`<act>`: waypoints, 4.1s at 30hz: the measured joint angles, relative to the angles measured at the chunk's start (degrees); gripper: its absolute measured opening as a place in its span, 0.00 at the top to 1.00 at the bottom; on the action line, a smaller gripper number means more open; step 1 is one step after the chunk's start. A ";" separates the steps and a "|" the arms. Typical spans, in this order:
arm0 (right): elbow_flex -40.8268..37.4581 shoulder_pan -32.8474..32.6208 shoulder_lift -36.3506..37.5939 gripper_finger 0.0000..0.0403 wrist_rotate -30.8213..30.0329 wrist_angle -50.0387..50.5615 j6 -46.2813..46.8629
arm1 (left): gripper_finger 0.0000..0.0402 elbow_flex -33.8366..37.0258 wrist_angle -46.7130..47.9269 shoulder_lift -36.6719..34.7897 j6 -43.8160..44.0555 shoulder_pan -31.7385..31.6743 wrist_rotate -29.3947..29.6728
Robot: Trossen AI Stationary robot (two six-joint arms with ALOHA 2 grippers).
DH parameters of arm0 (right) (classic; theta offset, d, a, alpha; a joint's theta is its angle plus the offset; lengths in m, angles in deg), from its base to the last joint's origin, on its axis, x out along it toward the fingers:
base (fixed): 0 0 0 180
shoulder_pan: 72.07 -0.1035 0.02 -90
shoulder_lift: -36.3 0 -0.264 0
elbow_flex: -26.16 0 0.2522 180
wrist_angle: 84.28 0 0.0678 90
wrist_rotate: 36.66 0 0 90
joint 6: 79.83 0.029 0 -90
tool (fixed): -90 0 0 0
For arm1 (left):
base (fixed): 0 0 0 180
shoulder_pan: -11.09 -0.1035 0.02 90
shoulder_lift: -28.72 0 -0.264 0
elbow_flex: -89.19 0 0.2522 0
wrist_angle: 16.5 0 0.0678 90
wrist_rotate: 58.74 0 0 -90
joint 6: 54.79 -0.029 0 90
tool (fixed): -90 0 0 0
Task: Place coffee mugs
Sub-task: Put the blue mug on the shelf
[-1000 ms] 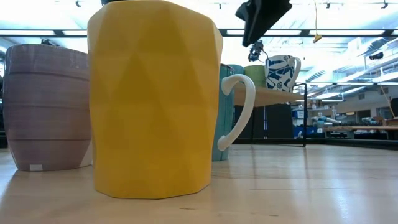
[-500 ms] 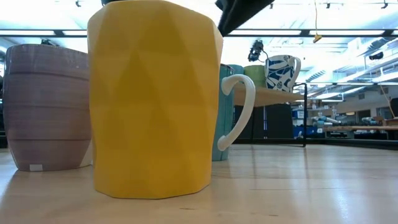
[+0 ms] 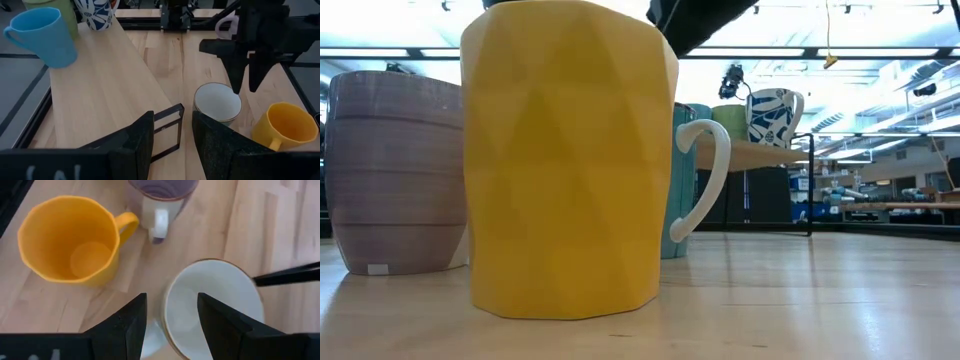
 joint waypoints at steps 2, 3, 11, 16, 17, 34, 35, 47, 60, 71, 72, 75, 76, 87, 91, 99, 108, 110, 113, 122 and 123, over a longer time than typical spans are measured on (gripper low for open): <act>-0.01 -0.07 -0.12 0.55 0.02 0.11 0.35 | 0.65 0.00 -0.07 0.00 0.00 0.00 0.00; 0.04 -0.06 -0.28 0.55 0.01 -0.33 0.46 | 0.65 0.00 -0.03 0.00 0.02 0.00 0.00; -0.02 -0.05 -3.23 0.55 1.45 -0.74 1.79 | 0.65 0.00 -0.13 0.01 0.00 0.00 0.00; 0.00 -0.07 -5.07 0.55 1.49 -0.27 1.78 | 0.65 0.00 0.03 0.02 -0.02 0.01 0.00; -0.01 -0.07 -5.59 0.55 1.49 -0.14 1.71 | 0.65 0.00 -0.04 0.00 -0.02 0.00 0.00; 0.00 0.37 -6.26 0.80 1.57 4.05 2.26 | 0.65 0.00 -0.03 0.02 -0.01 0.00 0.00; 0.00 0.37 -6.12 0.82 1.69 4.82 2.27 | 0.65 0.00 -0.04 0.01 -0.02 0.00 0.00; -0.04 0.98 1.21 0.88 2.47 20.89 1.20 | 0.65 0.00 -0.04 0.01 -0.04 0.01 0.00; -0.04 8.24 16.31 0.89 -0.65 29.41 -0.12 | 0.65 0.00 -0.11 0.00 -0.04 0.00 0.00; 2.39 17.15 22.01 0.89 -0.28 32.57 -6.72 | 0.65 0.00 -0.11 0.02 -0.13 0.02 0.00; 3.65 18.01 21.80 0.89 -0.28 33.62 -7.39 | 0.65 0.00 -0.17 0.01 -0.16 0.00 0.00; 7.03 20.47 21.20 0.89 -0.25 34.36 -11.34 | 0.65 0.00 -0.48 0.02 -1.33 0.02 0.01; 8.12 21.42 20.92 0.89 -0.05 34.98 -12.46 | 0.65 0.00 -0.69 0.02 -1.60 0.00 0.02; 11.45 32.55 17.14 0.89 6.90 40.07 -21.10 | 0.65 0.00 -0.88 0.02 -2.05 0.00 0.02; 11.45 35.31 16.45 0.89 7.47 39.85 -23.65 | 0.65 0.00 -0.77 0.00 -2.05 0.00 0.02; 11.43 39.42 15.31 0.89 10.08 40.28 -25.45 | 0.65 0.00 -0.47 0.01 -2.05 0.00 0.02; 11.20 39.75 13.59 0.87 9.84 40.48 -25.85 | 0.65 0.00 -0.42 0.02 -2.08 0.00 0.02; 11.19 39.75 13.39 0.85 8.98 40.39 -25.84 | 0.65 0.00 -0.43 0.01 -2.08 0.00 0.01; 11.08 39.73 13.18 0.82 7.00 39.64 -25.77 | 0.65 0.00 -0.21 0.02 -2.08 0.00 0.00; 11.08 39.45 13.35 0.74 3.61 39.93 -25.29 | 0.65 0.00 0.15 0.02 -2.01 0.00 0.00; 11.30 39.34 13.35 0.73 3.55 40.16 -24.88 | 0.65 0.00 0.19 0.00 -1.79 0.00 0.00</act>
